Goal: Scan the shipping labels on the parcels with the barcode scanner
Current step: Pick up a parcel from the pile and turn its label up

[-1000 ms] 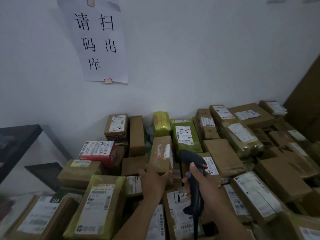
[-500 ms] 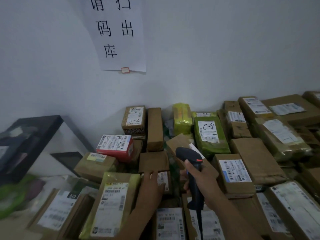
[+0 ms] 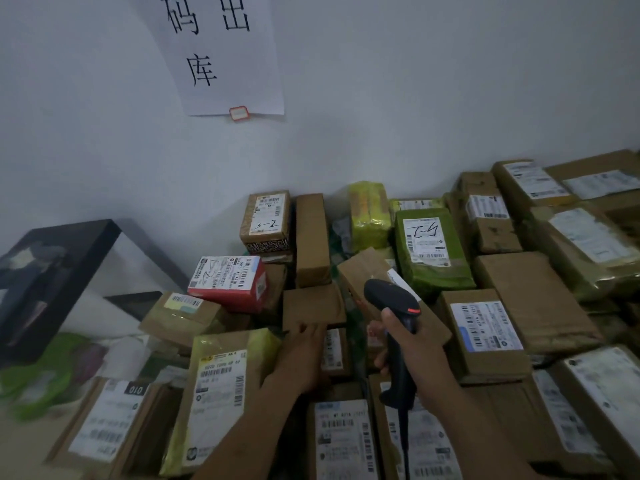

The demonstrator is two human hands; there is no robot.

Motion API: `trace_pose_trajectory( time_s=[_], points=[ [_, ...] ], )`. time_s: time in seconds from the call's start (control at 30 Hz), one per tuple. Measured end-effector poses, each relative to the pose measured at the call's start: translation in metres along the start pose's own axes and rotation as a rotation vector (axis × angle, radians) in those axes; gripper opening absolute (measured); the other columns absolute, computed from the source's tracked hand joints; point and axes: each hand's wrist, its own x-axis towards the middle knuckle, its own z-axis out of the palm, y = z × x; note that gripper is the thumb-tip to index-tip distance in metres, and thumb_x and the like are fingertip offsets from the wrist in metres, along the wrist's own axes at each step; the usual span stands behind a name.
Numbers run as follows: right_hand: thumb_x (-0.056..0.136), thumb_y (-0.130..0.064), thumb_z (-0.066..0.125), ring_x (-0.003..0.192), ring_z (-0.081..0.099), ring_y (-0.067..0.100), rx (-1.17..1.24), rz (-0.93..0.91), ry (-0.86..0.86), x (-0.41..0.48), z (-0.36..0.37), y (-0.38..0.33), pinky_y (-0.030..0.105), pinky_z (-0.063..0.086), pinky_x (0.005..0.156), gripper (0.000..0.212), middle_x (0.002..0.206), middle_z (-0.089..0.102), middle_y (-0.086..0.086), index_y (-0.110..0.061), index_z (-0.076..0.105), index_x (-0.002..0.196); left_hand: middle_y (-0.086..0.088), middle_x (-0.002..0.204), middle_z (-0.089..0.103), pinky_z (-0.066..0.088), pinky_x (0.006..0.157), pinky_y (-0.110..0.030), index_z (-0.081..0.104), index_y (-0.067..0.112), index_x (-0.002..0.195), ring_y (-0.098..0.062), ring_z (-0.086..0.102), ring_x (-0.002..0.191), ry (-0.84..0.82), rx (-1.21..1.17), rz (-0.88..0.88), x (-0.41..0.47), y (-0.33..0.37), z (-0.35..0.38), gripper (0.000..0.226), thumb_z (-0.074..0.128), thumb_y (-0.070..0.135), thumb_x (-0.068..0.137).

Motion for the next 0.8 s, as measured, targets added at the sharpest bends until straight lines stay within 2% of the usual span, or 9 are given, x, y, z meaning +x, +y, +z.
trace_pose_trajectory(
  time_s=[0.1,0.23,0.37,0.47,0.57,0.63,0.7,0.77,0.8],
  points=[
    [0.087,-0.042,0.064,0.047,0.061,0.021,0.009,-0.01,-0.02,-0.002,-0.002,-0.001,0.03,0.051,0.049,0.035,0.072,0.066,0.019,-0.008,0.071,0.092,-0.003,0.153,0.035,0.033,0.112,-0.041,0.024,0.021,0.152,-0.026,0.032,0.138,0.059,-0.048,0.037,0.0,0.0,0.0,0.097,0.076,0.047,0.075],
    [0.087,-0.04,0.062,0.049,0.06,0.022,0.085,-0.03,-0.048,-0.008,-0.011,-0.004,0.031,0.051,0.049,0.032,0.092,0.072,0.019,-0.009,0.072,0.088,0.001,0.15,0.034,0.031,0.113,-0.039,0.024,0.024,0.151,-0.018,0.031,0.136,0.138,-0.183,0.043,-0.004,0.007,-0.009,0.102,0.08,0.048,0.07],
    [0.08,-0.043,0.061,0.052,0.061,0.02,0.155,-0.084,-0.065,-0.021,-0.016,-0.006,0.028,0.05,0.046,0.046,0.096,0.073,0.015,-0.003,0.068,0.102,0.006,0.145,0.03,0.024,0.113,-0.035,0.021,0.028,0.152,-0.016,0.025,0.134,0.229,-0.191,0.043,-0.022,0.016,-0.023,0.103,0.076,0.054,0.069],
    [0.076,-0.041,0.062,0.058,0.066,0.022,0.215,-0.103,-0.026,-0.029,-0.016,-0.006,0.03,0.053,0.048,0.045,0.094,0.075,0.012,-0.007,0.065,0.106,0.007,0.139,0.034,0.033,0.11,-0.037,0.027,0.028,0.149,-0.014,0.034,0.13,0.332,-0.339,0.007,-0.037,0.025,-0.036,0.1,0.077,0.056,0.067],
    [0.073,-0.039,0.065,0.082,0.072,0.028,0.281,-0.085,0.004,-0.037,-0.017,-0.004,0.04,0.059,0.074,0.047,0.096,0.075,0.016,-0.006,0.065,0.107,0.007,0.134,0.038,0.039,0.103,-0.032,0.032,0.029,0.145,-0.009,0.039,0.122,0.493,-0.512,-0.071,-0.055,0.042,-0.05,0.095,0.08,0.052,0.067],
    [0.07,-0.047,0.069,0.098,0.071,0.03,0.25,-0.062,0.006,-0.044,-0.017,-0.001,0.047,0.053,0.093,0.058,0.104,0.074,0.013,-0.01,0.065,0.114,0.009,0.131,0.038,0.039,0.095,-0.026,0.034,0.029,0.143,-0.005,0.039,0.118,0.544,-0.71,-0.136,-0.068,0.057,-0.057,0.091,0.082,0.048,0.068],
    [0.065,-0.056,0.07,0.104,0.068,0.027,0.197,-0.05,0.002,-0.052,-0.016,-0.002,0.051,0.048,0.1,0.067,0.107,0.074,0.006,-0.016,0.065,0.119,0.009,0.128,0.048,0.047,0.089,-0.026,0.047,0.029,0.13,-0.006,0.051,0.114,0.518,-0.903,-0.151,-0.081,0.067,-0.062,0.074,0.082,0.047,0.068],
    [0.064,-0.058,0.071,0.105,0.068,0.028,0.211,-0.024,-0.003,-0.06,-0.016,-0.006,0.053,0.048,0.1,0.068,0.108,0.074,0.006,-0.018,0.066,0.118,0.002,0.109,0.071,0.059,0.076,-0.03,0.061,0.029,0.11,-0.012,0.07,0.094,0.464,-1.116,-0.098,-0.094,0.072,-0.067,0.041,0.081,0.037,0.075],
    [0.062,-0.06,0.073,0.106,0.067,0.03,0.237,-0.008,-0.005,-0.063,-0.017,-0.008,0.055,0.048,0.1,0.07,0.11,0.073,0.008,-0.018,0.066,0.117,0.0,0.099,0.075,0.06,0.07,-0.03,0.062,0.033,0.105,-0.013,0.073,0.085,0.405,-1.215,-0.06,-0.102,0.074,-0.07,0.031,0.079,0.028,0.08]
  ],
)
